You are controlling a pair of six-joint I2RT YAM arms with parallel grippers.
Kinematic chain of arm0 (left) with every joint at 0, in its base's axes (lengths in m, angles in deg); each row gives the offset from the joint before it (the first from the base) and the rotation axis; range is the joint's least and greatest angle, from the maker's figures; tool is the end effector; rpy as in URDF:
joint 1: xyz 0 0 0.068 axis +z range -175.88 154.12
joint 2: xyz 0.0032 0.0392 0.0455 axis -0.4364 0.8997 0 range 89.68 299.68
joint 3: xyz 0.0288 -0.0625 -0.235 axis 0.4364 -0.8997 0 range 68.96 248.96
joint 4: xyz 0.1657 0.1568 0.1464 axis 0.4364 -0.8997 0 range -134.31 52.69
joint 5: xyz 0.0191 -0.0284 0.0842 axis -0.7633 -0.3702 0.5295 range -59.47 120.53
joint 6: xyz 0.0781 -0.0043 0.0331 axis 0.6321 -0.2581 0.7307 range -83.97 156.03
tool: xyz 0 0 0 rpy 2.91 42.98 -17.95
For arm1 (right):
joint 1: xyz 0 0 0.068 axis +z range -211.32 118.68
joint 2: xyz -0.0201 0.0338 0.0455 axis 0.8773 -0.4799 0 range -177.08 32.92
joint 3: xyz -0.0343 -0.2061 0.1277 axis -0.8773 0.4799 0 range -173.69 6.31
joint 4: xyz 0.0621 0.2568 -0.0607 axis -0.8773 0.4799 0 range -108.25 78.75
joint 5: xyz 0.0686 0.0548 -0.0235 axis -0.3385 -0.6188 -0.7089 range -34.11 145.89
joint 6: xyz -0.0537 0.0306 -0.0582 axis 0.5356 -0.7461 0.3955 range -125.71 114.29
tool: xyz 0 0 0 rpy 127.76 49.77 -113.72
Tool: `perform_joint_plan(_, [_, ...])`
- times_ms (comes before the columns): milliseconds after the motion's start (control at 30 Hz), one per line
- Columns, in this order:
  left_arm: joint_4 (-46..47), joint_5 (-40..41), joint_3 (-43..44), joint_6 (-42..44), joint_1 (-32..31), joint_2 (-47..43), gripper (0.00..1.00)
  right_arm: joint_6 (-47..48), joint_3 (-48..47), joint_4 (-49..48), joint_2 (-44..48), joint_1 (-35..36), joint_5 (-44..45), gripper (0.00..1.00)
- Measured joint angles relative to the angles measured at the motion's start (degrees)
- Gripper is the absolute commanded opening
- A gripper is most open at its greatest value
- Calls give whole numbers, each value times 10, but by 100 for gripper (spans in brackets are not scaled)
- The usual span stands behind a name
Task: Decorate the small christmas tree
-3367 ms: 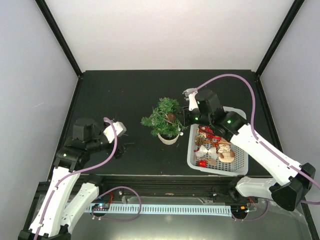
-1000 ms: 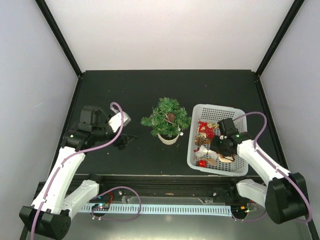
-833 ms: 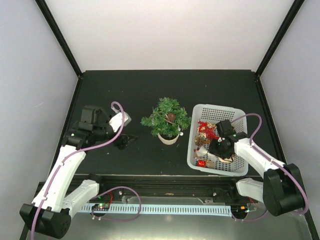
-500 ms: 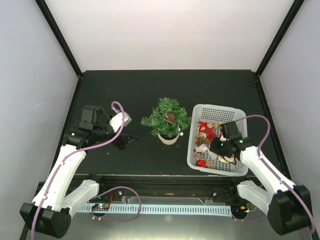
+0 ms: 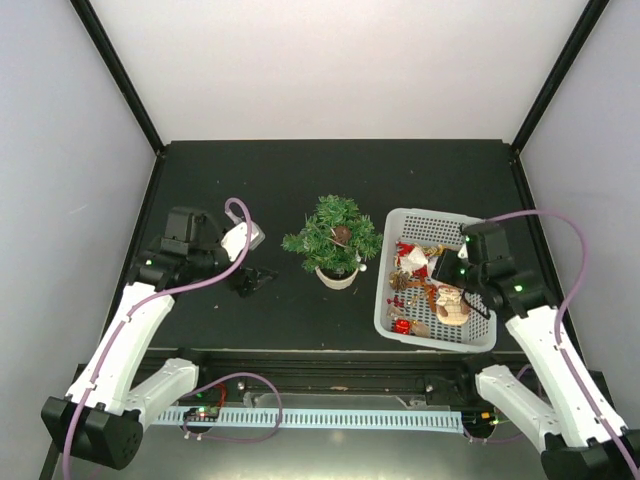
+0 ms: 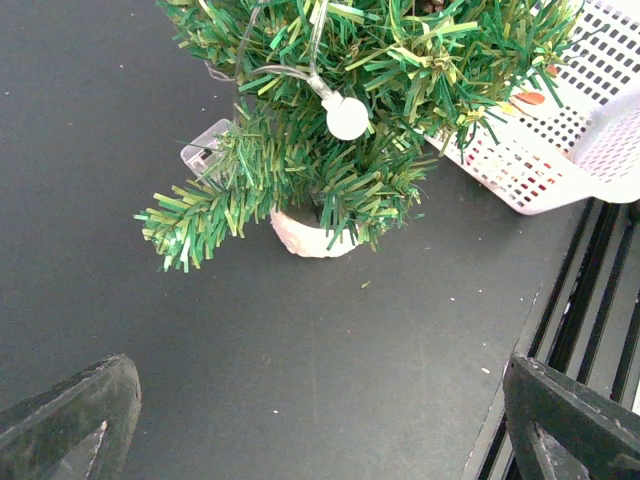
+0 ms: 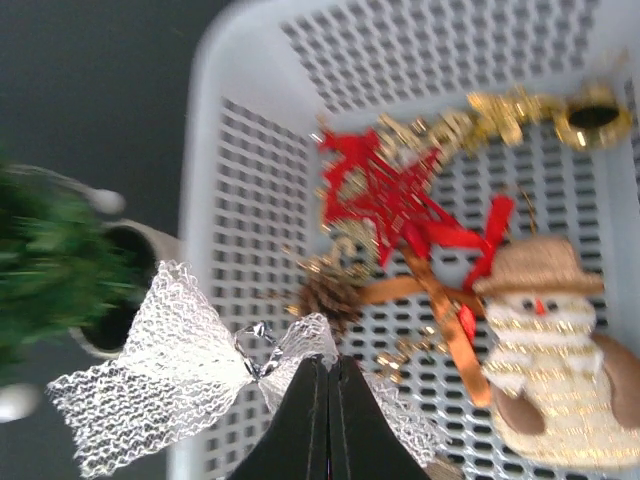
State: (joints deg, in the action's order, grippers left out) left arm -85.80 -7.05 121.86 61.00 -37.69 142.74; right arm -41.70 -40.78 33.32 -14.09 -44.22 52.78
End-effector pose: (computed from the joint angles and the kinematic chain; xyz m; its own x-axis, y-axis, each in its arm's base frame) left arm 0.2081 -0.0901 0.2607 -0.4311 0.4320 -0.7922 0.8148 0.5635 -0.1362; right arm 0.1970 0.0648 0.2295 -0.7967 0.3688 -0.4789 0.1757 0.8993 0.4004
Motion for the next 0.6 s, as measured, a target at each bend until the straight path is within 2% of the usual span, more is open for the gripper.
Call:
perform_joint_plan(233, [0, 13, 4, 7, -1, 10, 99, 29, -176, 24, -5, 80, 31, 1])
perform_joint_plan(400, [-2, 22, 17, 14, -3, 34, 99, 44, -299, 30, -79, 177, 68, 1])
perform_joint_plan(467, [-3, 25, 22, 17, -3, 40, 99, 54, -329, 27, -120, 204, 75, 1])
perform_joint_plan(600, [-12, 26, 25, 38, -3, 44, 99, 77, -336, 26, -179, 215, 74, 1])
